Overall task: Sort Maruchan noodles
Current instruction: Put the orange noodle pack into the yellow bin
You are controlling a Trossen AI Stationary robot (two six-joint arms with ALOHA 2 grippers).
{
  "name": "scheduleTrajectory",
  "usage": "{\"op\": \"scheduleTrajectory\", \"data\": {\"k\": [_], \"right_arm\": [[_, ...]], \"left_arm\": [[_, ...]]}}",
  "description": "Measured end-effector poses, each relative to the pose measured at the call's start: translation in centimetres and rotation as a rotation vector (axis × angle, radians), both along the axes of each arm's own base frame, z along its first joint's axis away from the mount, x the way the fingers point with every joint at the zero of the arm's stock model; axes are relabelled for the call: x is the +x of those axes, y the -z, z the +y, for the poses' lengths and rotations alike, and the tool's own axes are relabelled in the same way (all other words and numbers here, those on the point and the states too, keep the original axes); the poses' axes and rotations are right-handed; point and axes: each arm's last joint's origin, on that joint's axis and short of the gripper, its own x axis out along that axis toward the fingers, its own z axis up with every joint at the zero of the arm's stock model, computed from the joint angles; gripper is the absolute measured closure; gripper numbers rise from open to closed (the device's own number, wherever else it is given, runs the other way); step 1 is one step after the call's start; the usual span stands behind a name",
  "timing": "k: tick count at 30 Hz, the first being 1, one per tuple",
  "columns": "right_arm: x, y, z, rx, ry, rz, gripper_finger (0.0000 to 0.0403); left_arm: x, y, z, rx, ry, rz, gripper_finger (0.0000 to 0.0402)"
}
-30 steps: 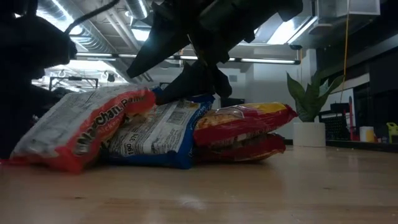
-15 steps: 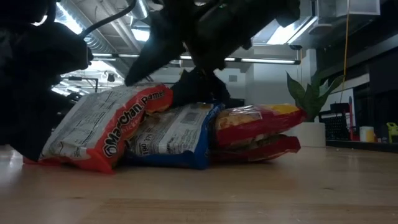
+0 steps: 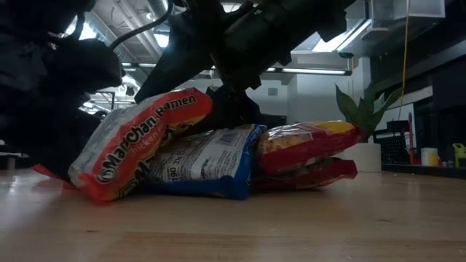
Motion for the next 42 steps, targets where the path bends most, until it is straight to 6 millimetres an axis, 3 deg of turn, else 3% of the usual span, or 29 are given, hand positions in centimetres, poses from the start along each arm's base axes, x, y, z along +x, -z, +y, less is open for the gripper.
{"op": "scheduleTrajectory", "data": {"k": [5, 17, 23, 35, 42], "right_arm": [[0.0, 0.1, 0.0, 0.015, -0.007, 0.010, 0.0160], [0.2, 0.2, -0.9, 0.062, 0.002, 0.032, 0.0302], [0.2, 0.1, -0.9, 0.088, -0.001, 0.033, 0.0309], [0.2, -2.6, -2.2, 0.109, 0.026, -0.039, 0.0308], [0.0, -5.9, -4.0, 0.124, 0.035, -0.127, 0.0308]], "left_arm": [[0.4, -0.1, 0.5, -0.010, -0.024, -0.018, 0.0399], [0.5, -0.2, 0.5, -0.085, -0.035, -0.009, 0.0398], [0.5, -0.7, 0.4, -0.170, -0.074, -0.001, 0.0398], [-1.4, -6.2, 2.3, -0.225, -0.145, -0.134, 0.0400], [-3.4, -9.9, 3.6, -0.309, -0.160, -0.260, 0.0395]]}}
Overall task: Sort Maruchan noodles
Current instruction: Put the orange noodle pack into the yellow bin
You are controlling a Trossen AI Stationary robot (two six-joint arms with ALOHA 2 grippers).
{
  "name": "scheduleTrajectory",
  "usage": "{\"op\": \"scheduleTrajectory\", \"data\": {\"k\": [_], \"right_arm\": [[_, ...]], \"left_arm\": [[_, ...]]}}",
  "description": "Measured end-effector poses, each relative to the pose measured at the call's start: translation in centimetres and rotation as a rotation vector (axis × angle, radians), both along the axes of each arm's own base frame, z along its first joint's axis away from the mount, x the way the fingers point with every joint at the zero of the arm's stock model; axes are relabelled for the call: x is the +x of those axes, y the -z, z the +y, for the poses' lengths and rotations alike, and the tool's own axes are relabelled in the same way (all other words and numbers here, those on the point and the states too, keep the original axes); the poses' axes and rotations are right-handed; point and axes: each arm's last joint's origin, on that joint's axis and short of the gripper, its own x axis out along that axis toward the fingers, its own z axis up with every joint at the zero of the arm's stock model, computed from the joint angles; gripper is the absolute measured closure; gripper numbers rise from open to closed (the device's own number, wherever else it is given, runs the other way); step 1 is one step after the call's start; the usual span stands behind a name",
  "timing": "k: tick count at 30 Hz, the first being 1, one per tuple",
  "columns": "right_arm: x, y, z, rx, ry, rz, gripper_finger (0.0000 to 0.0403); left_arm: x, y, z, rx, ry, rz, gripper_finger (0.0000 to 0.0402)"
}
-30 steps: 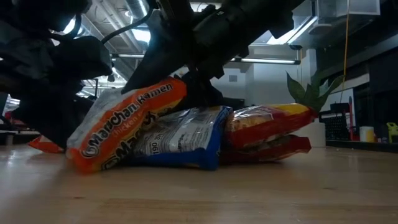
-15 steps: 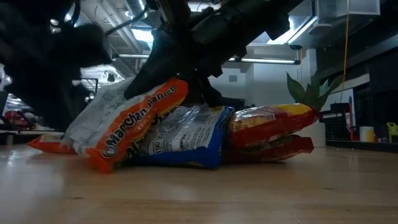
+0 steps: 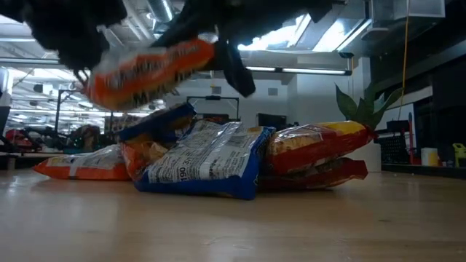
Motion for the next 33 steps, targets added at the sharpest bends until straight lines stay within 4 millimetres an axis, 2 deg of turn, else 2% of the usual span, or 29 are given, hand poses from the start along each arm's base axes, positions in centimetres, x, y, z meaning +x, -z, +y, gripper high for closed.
{"op": "scheduleTrajectory", "data": {"k": [7, 12, 19, 24, 33], "right_arm": [[-0.6, -4.0, -4.1, -0.006, 0.063, -0.099, 0.0307], [-1.1, -5.7, -8.0, -0.043, 0.126, -0.130, 0.0307], [-1.9, -6.2, -14.2, -0.065, 0.264, -0.112, 0.0306], [-2.9, -5.5, -18.5, -0.080, 0.347, -0.029, 0.0306], [-6.3, -3.9, -25.3, -0.073, 0.464, 0.174, 0.0306]], "left_arm": [[-1.9, -3.2, 1.8, -0.054, -0.124, -0.183, 0.0400], [-3.2, -4.8, 3.2, 0.038, -0.282, -0.310, 0.0383], [-5.1, -6.6, 4.9, 0.162, -0.432, -0.444, 0.0338], [-6.3, -7.3, 5.7, 0.207, -0.545, -0.491, 0.0308], [-7.5, -7.4, 6.2, 0.231, -0.609, -0.485, 0.0301]]}}
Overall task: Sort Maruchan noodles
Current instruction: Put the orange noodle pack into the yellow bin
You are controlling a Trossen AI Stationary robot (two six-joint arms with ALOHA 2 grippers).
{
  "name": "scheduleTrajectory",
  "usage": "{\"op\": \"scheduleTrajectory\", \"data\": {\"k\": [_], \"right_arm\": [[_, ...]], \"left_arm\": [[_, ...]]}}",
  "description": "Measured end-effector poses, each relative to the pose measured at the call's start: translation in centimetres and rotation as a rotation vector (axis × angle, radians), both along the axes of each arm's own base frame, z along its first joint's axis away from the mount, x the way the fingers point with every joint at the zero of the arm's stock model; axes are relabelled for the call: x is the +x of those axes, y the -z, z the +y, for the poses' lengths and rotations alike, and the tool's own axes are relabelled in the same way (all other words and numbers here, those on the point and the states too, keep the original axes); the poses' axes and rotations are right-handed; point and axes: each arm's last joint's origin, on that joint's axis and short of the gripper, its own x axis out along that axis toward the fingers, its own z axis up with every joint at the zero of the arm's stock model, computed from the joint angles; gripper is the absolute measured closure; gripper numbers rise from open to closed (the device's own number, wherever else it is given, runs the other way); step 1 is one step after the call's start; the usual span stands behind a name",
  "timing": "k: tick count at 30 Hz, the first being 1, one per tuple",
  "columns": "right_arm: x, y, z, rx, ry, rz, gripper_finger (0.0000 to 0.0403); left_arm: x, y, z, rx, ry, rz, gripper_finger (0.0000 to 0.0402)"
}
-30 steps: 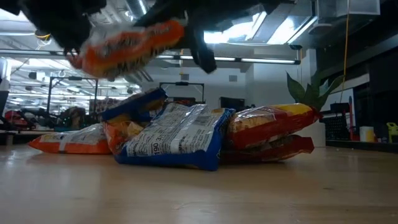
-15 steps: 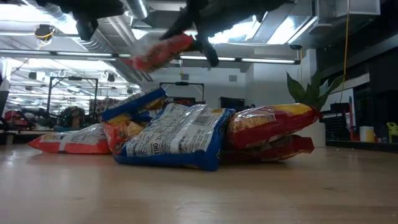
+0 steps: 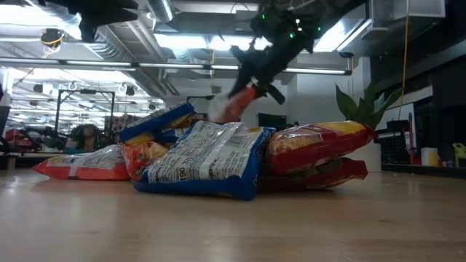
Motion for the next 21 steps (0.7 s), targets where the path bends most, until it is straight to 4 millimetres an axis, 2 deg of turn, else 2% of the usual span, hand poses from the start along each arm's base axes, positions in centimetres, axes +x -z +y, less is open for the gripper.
{"op": "scheduleTrajectory", "data": {"k": [6, 9, 17, 21], "right_arm": [[-2.0, -0.5, -3.1, -0.003, 0.060, 0.004, 0.0306], [-2.5, 0.2, -3.8, 0.003, 0.081, 0.014, 0.0306], [-2.9, 3.8, -3.1, 0.053, 0.081, -0.047, 0.0306], [-3.0, 4.7, -3.2, 0.051, 0.101, -0.085, 0.0306]], "left_arm": [[-0.2, 0.0, 0.1, 0.000, 0.000, 0.002, 0.0301], [-0.2, 0.0, 0.1, 0.001, -0.001, 0.003, 0.0301], [-0.2, 0.0, 0.1, 0.000, -0.001, 0.002, 0.0301], [-0.2, 0.0, 0.1, 0.000, -0.001, 0.002, 0.0301]]}}
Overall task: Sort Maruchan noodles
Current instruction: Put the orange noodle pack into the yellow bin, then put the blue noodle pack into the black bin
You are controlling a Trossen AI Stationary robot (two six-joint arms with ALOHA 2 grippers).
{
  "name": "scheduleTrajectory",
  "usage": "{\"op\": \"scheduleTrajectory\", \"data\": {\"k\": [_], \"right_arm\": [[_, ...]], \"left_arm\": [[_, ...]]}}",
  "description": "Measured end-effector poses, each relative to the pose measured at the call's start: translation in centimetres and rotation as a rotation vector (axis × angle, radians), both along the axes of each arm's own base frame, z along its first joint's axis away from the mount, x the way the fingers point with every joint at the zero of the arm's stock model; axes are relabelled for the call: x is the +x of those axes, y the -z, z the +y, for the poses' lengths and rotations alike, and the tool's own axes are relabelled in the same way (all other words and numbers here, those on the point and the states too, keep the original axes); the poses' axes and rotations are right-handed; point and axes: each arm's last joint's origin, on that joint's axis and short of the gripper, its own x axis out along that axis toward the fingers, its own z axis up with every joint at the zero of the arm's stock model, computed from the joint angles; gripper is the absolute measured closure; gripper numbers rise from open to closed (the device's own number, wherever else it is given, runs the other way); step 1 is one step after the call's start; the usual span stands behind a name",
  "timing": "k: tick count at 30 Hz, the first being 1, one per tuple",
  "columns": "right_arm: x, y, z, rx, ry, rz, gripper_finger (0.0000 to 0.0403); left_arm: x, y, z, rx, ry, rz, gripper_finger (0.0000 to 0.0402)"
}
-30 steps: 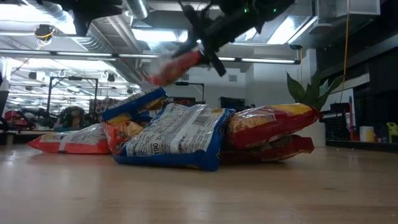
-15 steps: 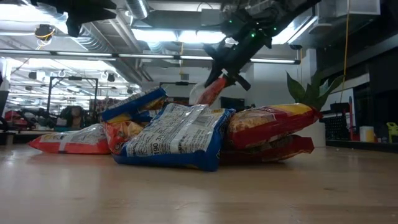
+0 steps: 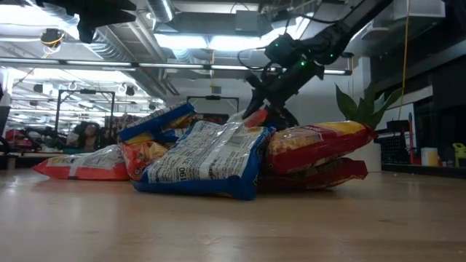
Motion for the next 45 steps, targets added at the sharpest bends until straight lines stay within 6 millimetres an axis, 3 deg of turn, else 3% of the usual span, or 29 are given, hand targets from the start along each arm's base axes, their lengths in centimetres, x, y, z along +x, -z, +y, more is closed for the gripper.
{"op": "scheduleTrajectory", "data": {"k": [10, 20, 25, 34, 45], "right_arm": [[0.9, 2.6, -0.4, 0.069, 0.006, 0.013, 0.0298], [0.9, 2.6, -0.4, 0.073, 0.001, 0.010, 0.0168], [0.2, 2.0, -0.8, 0.111, 0.053, 0.006, 0.0146], [-1.9, -2.3, -0.4, 0.013, 0.078, 0.009, 0.0193], [-0.9, -0.1, 0.6, 0.007, 0.046, 0.123, 0.0349]], "left_arm": [[0.0, 0.1, 0.0, 0.002, 0.000, 0.007, 0.0301], [0.0, 0.2, 0.0, 0.005, 0.000, 0.023, 0.0301], [0.0, 0.3, 0.0, 0.006, 0.000, 0.026, 0.0301], [0.0, 0.4, 0.0, 0.009, -0.001, 0.043, 0.0301], [0.0, 0.7, 0.0, 0.014, -0.001, 0.076, 0.0301]]}}
